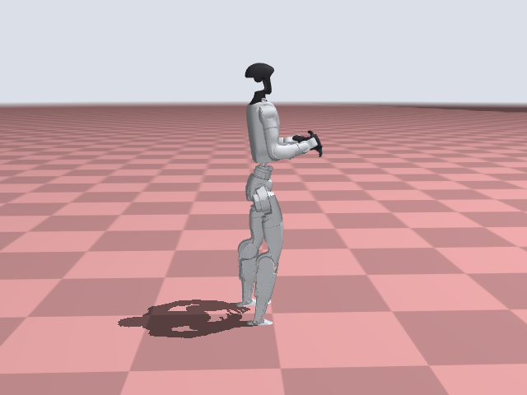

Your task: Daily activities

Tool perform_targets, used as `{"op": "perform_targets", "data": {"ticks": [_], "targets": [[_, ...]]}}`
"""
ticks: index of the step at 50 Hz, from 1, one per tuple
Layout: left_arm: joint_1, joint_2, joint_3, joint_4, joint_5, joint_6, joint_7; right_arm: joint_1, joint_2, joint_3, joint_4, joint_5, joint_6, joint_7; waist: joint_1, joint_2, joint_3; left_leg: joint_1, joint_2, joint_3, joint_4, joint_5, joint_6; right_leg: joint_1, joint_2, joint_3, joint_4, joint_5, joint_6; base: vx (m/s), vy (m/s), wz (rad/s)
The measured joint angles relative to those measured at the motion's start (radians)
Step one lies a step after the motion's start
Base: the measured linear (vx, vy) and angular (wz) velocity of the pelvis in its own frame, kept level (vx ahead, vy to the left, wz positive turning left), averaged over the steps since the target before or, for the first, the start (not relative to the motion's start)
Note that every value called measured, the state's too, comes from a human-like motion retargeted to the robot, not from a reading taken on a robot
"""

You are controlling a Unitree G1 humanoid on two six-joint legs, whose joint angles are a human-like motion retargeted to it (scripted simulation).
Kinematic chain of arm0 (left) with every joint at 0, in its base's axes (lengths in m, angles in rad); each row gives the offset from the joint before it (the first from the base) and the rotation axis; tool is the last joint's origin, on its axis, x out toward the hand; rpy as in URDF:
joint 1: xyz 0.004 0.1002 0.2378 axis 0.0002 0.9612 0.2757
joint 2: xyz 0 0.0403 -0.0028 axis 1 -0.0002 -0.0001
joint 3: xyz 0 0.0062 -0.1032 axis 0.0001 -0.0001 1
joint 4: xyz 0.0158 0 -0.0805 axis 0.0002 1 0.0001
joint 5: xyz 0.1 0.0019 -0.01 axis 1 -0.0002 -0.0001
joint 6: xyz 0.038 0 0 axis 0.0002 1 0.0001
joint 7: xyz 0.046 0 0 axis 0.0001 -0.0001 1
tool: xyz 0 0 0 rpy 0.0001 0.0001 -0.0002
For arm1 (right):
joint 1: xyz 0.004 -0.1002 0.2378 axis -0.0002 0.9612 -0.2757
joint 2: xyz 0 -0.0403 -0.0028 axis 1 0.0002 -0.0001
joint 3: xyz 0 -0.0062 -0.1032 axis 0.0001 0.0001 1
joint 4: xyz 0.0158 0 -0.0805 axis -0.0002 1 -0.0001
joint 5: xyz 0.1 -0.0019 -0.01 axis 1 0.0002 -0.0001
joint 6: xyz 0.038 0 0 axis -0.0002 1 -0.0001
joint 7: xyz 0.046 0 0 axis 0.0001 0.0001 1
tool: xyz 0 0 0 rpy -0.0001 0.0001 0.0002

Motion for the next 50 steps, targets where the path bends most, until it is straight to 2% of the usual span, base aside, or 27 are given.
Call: {"op": "perform_targets", "data": {"ticks": [8, 10, 14, 17, 20, 25, 27, 30, 32, 35, 37, 40, 45, 48, 50], "targets": [[0.003, -0.032, 0.035, 0.008, -0.013, 0.03, 0.039, -0.023, 0.0, -0.03, -0.091, -0.033, 0.009, -0.005, -0.001, -0.009, -0.001, 0.015, -0.005, 0.005, 0.0, -0.004, 0.001, 0.0, -0.006, 0.006, 0.029, -0.017, 0.001, 0.0, 0.0, 0.0], [-0.035, -0.018, 0.056, 0.022, -0.044, 0.041, 0.051, -0.098, -0.015, -0.066, -0.149, -0.019, 0.008, -0.023, -0.003, 0.002, 0.018, 0.019, 0.005, -0.001, 0.028, -0.034, -0.001, 0.031, 0.008, 0.002, -0.001, -0.016, 0.002, 0.0, 0.0, 0.0], [0.018, -0.045, 0.072, 0.009, -0.08, 0.033, 0.108, -0.125, 0.009, -0.1, -0.259, -0.023, -0.007, -0.084, 0.001, -0.007, 0.005, 0.036, -0.01, 0.009, 0.0, -0.006, 0.006, 0.009, -0.01, 0.015, 0.049, -0.028, 0.002, 0.0, 0.0, 0.0], [-0.01, -0.013, 0.114, 0.006, -0.116, 0.034, 0.145, -0.18, -0.006, -0.125, -0.283, -0.001, -0.009, -0.123, 0.003, 0.003, 0.016, 0.038, -0.003, 0.005, 0.023, -0.03, 0.007, 0.032, 0.0, 0.012, 0.027, -0.027, 0.003, 0.0, 0.0, 0.0], [0.023, 0.007, 0.158, -0.04, -0.099, 0.018, 0.192, -0.15, -0.003, -0.117, -0.301, -0.007, -0.019, -0.142, 0.008, -0.002, 0.001, 0.048, -0.013, 0.014, 0.0, -0.01, 0.01, 0.015, -0.012, 0.019, 0.057, -0.031, 0.005, 0.0, 0.0, 0.0], [-0.03, 0.039, 0.204, -0.103, -0.033, 0.007, 0.226, -0.072, -0.032, -0.053, -0.263, 0.003, -0.007, -0.071, 0.004, -0.002, -0.005, 0.041, -0.018, 0.016, 0.0, -0.015, 0.006, 0.0, -0.02, 0.017, 0.076, -0.04, 0.009, 0.0, 0.0, 0.0], [-0.1, 0.062, 0.224, -0.106, -0.006, 0.009, 0.239, -0.062, -0.068, -0.03, -0.224, 0.015, 0.006, -0.017, 0.002, 0.011, 0.011, 0.038, -0.007, 0.01, 0.022, -0.04, 0.0, 0.029, -0.006, 0.006, 0.033, -0.028, 0.009, 0.0, 0.0, 0.0], [-0.115, 0.042, 0.239, -0.144, 0.066, -0.006, 0.279, 0.027, -0.08, 0.024, -0.176, -0.007, 0.012, 0.052, 0.007, 0.006, -0.001, 0.046, -0.014, 0.016, 0.0, -0.021, -0.001, 0.017, -0.016, 0.006, 0.056, -0.026, 0.009, 0.0, 0.0, 0.0], [-0.18, 0.057, 0.258, -0.143, 0.093, -0.003, 0.304, 0.027, -0.114, 0.038, -0.14, -0.007, 0.02, 0.081, 0.009, 0.016, 0.012, 0.042, -0.005, 0.01, 0.022, -0.044, -0.006, 0.042, -0.006, -0.006, 0.025, -0.017, 0.008, 0.0, 0.0, 0.0], [-0.171, 0.03, 0.256, -0.169, 0.148, -0.018, 0.354, 0.075, -0.114, 0.075, -0.107, -0.038, 0.015, 0.102, 0.015, 0.006, 0.0, 0.05, -0.013, 0.015, 0.0, -0.022, -0.006, 0.027, -0.019, -0.007, 0.055, -0.019, 0.007, 0.0, 0.0, 0.0], [-0.217, 0.047, 0.256, -0.156, 0.153, -0.014, 0.365, 0.046, -0.143, 0.074, -0.099, -0.019, 0.015, 0.105, 0.015, 0.014, 0.014, 0.045, -0.005, 0.007, 0.022, -0.043, -0.009, 0.05, -0.009, -0.018, 0.025, -0.012, 0.008, 0.0, 0.0, 0.0], [-0.193, 0.044, 0.234, -0.167, 0.169, -0.021, 0.359, 0.065, -0.119, 0.101, -0.117, -0.003, 0.004, 0.1, 0.018, 0.0, 0.004, 0.048, -0.013, 0.009, 0.0, -0.02, -0.007, 0.032, -0.021, -0.019, 0.054, -0.016, 0.01, 0.0, 0.0, 0.0], [-0.166, 0.08, 0.184, -0.08, 0.116, 0.017, 0.334, -0.12, -0.095, 0.046, -0.265, 0.075, -0.016, 0.023, 0.011, -0.001, 0.011, 0.026, -0.007, -0.005, 0.026, -0.039, -0.005, 0.037, -0.014, -0.028, 0.034, -0.02, 0.014, 0.0, 0.0, 0.0], [-0.07, 0.056, 0.113, -0.031, 0.056, 0.027, 0.334, -0.247, -0.056, 0.002, -0.354, 0.064, -0.032, -0.107, 0.015, -0.019, -0.01, 0.024, -0.02, -0.006, 0.0, -0.003, 0.002, 0.006, -0.031, -0.022, 0.075, -0.027, 0.009, 0.0, 0.0, 0.0], [-0.069, 0.074, 0.086, 0.008, -0.004, 0.04, 0.33, -0.383, -0.066, -0.04, -0.37, 0.057, -0.034, -0.204, 0.017, -0.016, -0.004, 0.015, -0.01, -0.013, 0.026, -0.025, 0.0, 0.024, -0.016, -0.025, 0.049, -0.024, 0.005, 0.0, 0.0, 0.0]]}}
